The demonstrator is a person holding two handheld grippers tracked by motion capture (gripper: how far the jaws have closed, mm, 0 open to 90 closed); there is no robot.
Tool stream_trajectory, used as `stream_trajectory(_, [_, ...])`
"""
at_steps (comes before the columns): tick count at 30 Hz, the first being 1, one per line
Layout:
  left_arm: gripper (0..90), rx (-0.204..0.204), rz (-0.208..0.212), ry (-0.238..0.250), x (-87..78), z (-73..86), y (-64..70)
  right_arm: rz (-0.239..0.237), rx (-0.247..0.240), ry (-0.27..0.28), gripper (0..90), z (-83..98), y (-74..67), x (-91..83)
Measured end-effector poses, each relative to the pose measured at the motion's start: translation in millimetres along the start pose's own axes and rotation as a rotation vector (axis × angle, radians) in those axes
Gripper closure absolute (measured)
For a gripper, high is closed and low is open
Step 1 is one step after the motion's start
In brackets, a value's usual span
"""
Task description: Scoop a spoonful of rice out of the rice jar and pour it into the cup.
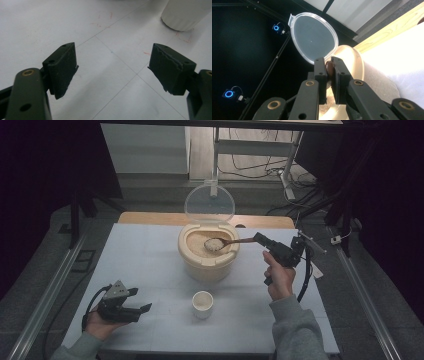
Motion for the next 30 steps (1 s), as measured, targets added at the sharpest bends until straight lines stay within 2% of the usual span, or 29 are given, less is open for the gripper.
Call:
stream_trajectory(11, [22.0, 0.000, 0.000, -0.003, 0.6, 0.1, 0.1, -0.028, -0.017, -0.020, 83.4, 4.9, -7.8, -10.0])
stream_trajectory(17, [22.0, 0.000, 0.004, -0.005, 1.1, 0.4, 0.9, -0.046, -0.006, -0.043, 83.5, 11.6, -11.3, -19.6])
stream_trajectory(23, [22.0, -0.003, 0.003, -0.004, 0.7, 0.5, 0.3, -0.060, -0.007, -0.081, 83.4, 25.1, -12.1, -29.5])
stream_trajectory(30, [22.0, -0.003, 0.001, -0.007, 1.4, 0.7, 0.2, -0.076, 0.000, -0.136, 83.5, 46.9, -6.2, -37.6])
Point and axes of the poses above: each handheld gripper's, and its own axes: x roughly forward along the jaws, z roughly out of its underside, y roughly to its right, the point moved 7 cm from there along x, roughly forward along the jaws, and after that the axes turned 9 degrees about z, right-handed, at the moved point
